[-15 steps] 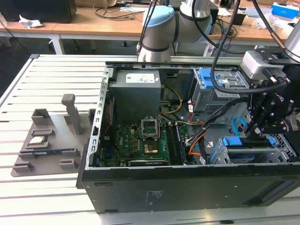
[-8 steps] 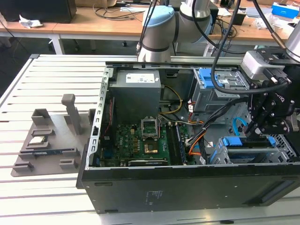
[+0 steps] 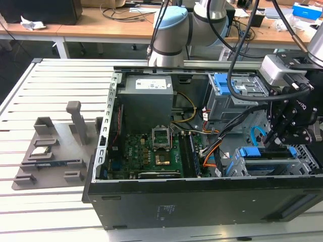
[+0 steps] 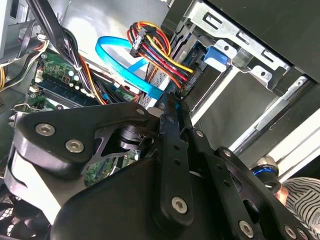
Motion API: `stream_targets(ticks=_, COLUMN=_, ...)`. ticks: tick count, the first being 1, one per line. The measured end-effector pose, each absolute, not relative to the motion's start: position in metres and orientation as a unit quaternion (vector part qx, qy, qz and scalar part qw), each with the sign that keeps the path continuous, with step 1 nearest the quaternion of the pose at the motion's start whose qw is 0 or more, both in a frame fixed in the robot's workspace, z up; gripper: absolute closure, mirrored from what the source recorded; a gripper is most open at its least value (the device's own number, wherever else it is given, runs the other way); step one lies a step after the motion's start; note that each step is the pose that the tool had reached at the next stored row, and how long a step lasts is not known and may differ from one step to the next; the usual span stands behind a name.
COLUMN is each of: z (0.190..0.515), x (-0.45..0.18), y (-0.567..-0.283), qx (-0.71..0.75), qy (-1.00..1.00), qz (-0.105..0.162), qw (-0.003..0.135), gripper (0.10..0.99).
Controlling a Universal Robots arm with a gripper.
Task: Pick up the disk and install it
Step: 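Insert the second disk wire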
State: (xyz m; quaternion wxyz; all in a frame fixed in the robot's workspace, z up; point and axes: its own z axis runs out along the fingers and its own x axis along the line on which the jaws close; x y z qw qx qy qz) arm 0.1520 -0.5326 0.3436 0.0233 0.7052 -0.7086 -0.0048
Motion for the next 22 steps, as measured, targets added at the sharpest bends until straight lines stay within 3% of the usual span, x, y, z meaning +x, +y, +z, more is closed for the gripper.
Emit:
stream_targets(ticks=10, z=0.338, x=0.152, y=-0.533, qx=0.705, qy=-0.709, qz=-0.004, qw=0.024, gripper=0.918)
stream_targets(ticks=11, z=0.338, x=0.152, y=-0.533, qx=0.705, qy=-0.709, qz=-0.004, qw=0.024, gripper=0.851)
stream_targets(ticks=15, z=0.355, x=0.152, y=-0.528, qx=0.705, qy=-0.709, qz=-0.004, qw=0.025, gripper=0.851)
stream_targets(ticks=17, z=0.365, x=0.152, y=-0.524, qx=0.705, qy=-0.709, qz=-0.003, qw=0.026, gripper=0.867)
stream_targets(ticks=18, z=0.370, x=0.152, y=-0.523, qx=0.705, qy=-0.709, qz=-0.002, qw=0.026, gripper=0.980)
stream_targets(ticks=22, z=0.391, x=0.152, y=-0.522, qx=0.705, qy=-0.709, qz=-0.002, qw=0.026, gripper=0.980)
